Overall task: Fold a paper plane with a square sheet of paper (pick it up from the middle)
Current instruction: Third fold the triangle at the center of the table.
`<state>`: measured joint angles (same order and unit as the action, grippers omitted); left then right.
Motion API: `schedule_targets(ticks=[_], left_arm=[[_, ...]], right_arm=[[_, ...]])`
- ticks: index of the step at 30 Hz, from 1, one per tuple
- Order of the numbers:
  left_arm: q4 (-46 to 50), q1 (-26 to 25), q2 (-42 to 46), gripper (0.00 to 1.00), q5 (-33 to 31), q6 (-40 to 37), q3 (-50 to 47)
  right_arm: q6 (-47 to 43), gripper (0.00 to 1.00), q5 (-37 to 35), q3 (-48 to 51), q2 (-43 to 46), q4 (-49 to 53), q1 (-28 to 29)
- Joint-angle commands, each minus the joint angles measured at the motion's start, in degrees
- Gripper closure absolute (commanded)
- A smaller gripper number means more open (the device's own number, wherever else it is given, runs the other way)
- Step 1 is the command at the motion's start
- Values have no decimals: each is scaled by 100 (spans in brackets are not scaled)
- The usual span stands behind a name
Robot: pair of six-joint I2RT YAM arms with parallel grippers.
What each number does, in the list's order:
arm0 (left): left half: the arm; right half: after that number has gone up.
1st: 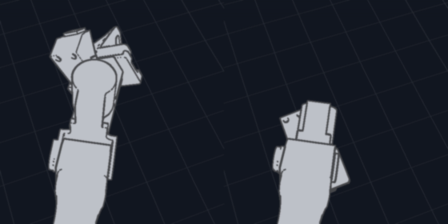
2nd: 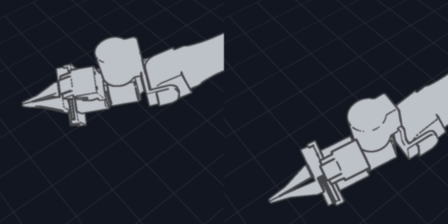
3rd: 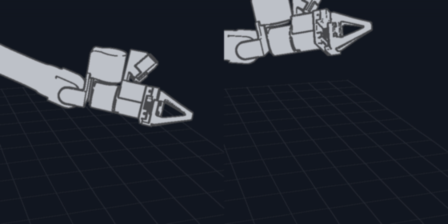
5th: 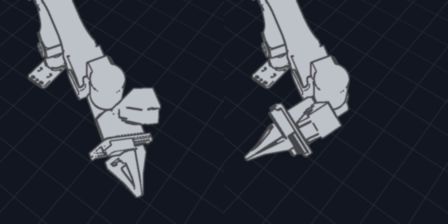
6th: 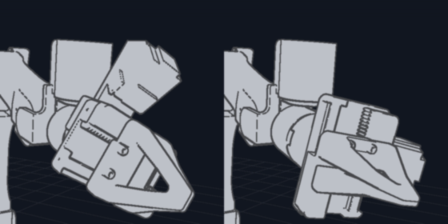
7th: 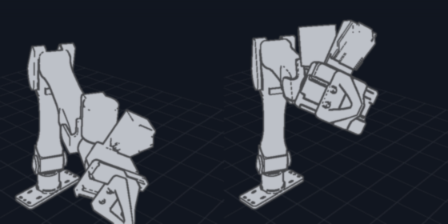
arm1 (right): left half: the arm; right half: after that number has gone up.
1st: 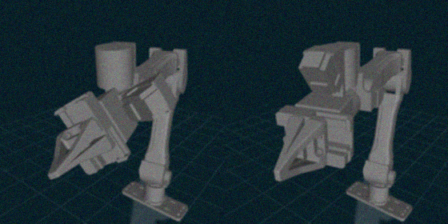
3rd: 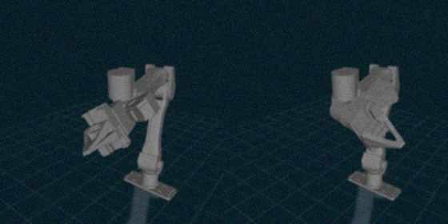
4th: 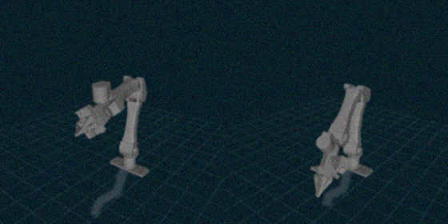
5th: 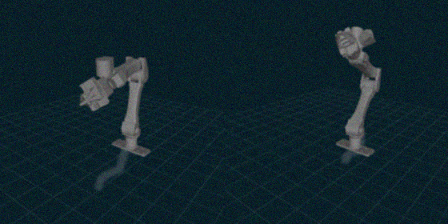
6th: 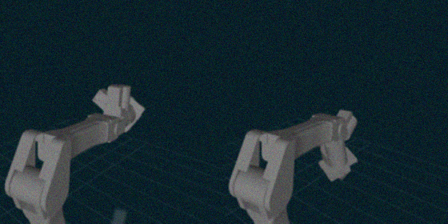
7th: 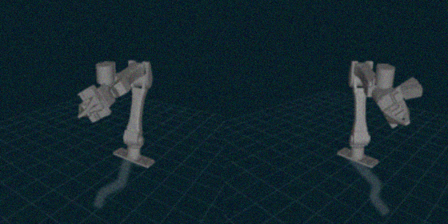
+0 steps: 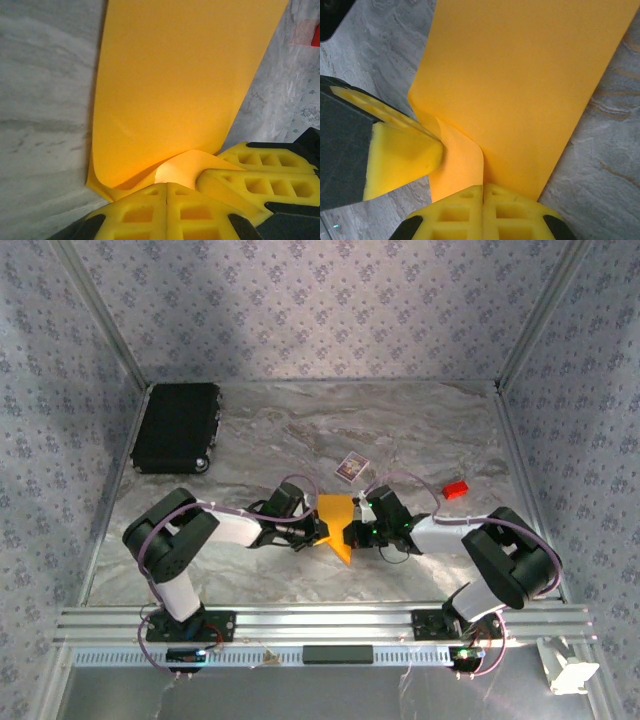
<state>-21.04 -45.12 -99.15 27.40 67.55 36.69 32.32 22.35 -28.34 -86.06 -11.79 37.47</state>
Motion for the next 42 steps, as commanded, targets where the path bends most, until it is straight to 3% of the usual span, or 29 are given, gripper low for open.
schedule_targets(ticks=[1, 7, 11, 16, 18, 22, 25, 29, 42], left_arm=[[339, -41, -127, 99, -130, -184, 87], [556, -48, -174, 100, -146, -310, 174], [632, -53, -162, 100, -178, -339, 181], [633, -50, -157, 100, -202, -343, 181], [635, -57, -148, 100, -233, -344, 183], [639, -51, -130, 100, -250, -334, 186], [630, -57, -131, 100, -252, -336, 176], [636, -55, -139, 100, -256, -337, 190], [659, -50, -120, 100, -279, -343, 155]], right_arm=[[-68, 99, -46, -13, -121, 272, -30], [242, 94, 48, -53, -59, 286, -89], [452, 78, 97, -264, 371, 503, -128], [415, 51, -565, -577, 1212, 1803, -231], [416, 49, -377, -495, 1416, 1831, -270], [588, 56, 510, -374, 1430, 1442, -55], [690, 77, 278, -498, 1236, 1670, 309], [827, 90, 226, -565, 849, 1632, 599], [772, 94, -129, -1118, -78, 1694, 1002]])
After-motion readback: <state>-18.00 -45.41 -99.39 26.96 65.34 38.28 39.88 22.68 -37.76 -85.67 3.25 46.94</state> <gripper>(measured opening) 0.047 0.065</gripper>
